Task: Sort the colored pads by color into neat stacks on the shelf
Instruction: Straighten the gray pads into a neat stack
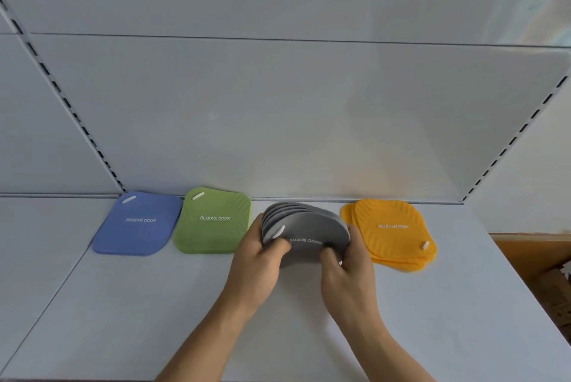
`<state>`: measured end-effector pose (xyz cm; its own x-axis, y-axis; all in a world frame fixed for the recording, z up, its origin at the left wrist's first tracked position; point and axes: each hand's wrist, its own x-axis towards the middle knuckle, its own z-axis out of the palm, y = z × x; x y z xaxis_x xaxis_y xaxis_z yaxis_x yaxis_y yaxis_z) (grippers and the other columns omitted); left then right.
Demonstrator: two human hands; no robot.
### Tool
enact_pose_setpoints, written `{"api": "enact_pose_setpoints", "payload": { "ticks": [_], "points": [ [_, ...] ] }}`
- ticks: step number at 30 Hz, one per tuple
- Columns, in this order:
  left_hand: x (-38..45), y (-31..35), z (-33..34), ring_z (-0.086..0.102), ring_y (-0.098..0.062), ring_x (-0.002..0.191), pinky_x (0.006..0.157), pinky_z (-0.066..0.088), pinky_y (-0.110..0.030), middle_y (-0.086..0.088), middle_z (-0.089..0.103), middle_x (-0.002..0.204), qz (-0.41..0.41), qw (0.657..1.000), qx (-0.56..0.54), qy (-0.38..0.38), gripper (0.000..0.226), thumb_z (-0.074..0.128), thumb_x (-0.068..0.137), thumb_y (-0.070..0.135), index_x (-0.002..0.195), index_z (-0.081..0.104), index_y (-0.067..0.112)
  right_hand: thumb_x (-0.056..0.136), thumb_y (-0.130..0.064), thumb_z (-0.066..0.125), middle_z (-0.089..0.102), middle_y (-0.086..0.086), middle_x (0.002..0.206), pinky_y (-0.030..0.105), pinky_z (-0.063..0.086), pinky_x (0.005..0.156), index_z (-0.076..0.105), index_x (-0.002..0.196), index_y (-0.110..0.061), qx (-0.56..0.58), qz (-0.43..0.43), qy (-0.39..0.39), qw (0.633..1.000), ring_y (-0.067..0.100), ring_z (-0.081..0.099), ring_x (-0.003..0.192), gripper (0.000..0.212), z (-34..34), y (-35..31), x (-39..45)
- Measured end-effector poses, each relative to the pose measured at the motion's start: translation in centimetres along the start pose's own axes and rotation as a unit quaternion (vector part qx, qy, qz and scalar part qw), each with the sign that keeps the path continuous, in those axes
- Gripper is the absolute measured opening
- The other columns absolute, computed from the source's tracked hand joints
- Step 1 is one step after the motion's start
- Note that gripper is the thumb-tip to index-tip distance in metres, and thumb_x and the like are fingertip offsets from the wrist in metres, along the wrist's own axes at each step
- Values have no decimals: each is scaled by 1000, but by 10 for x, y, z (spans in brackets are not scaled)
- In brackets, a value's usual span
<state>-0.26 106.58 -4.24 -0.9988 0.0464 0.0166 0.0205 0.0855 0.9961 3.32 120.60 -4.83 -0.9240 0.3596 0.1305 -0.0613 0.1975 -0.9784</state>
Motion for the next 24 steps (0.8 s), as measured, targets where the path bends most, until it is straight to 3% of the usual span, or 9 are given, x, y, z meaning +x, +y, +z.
{"api": "enact_pose_setpoints", "payload": {
  "ticks": [8,12,15,18,20,24],
  "points": [
    [2,-4,-4,70,-13,111,100,53,-39,7,78,110,-21,999,29,-14,32,58,85,20,114,71,24,94,7,49,65,-8,87,13,45,66,56,100,-26,-30,5,-17,999,0,59,78,34,-4,9,6],
    [1,-17,-14,65,-26,99,98,50,-55,-15,71,106,-23,997,74,-25,28,57,90,35,106,66,14,97,0,56,63,-14,85,10,41,63,51,95,-29,-94,-20,-18,995,-5,57,78,29,-11,17,7],
    [-1,-23,-16,65,-30,100,94,51,-50,-9,71,99,-8,992,119,-35,22,53,97,38,106,64,21,98,-3,56,59,-21,90,7,40,65,44,96,-36,-150,-40,-32,987,-12,57,84,35,-11,21,7],
    [1,-24,-16,64,-26,93,87,52,-46,-4,70,94,10,985,166,-37,9,52,107,26,104,60,23,97,-1,55,56,-23,90,15,43,62,43,106,-35,-191,-57,-42,979,2,59,82,38,-13,21,8],
    [8,-20,-19,61,-25,82,79,51,-45,-7,67,87,7,977,208,-33,11,54,107,22,98,60,20,95,-2,56,58,-15,84,33,43,61,45,104,-30,-218,-58,-56,973,14,56,74,31,-17,18,14],
    [39,-3,-30,71,-28,84,79,58,-50,-4,75,86,-7,958,287,-21,22,62,96,38,95,66,16,94,-9,59,63,-11,80,39,44,61,52,99,-25,-268,-64,-64,959,21,56,70,18,-17,6,38]
  ]
}}
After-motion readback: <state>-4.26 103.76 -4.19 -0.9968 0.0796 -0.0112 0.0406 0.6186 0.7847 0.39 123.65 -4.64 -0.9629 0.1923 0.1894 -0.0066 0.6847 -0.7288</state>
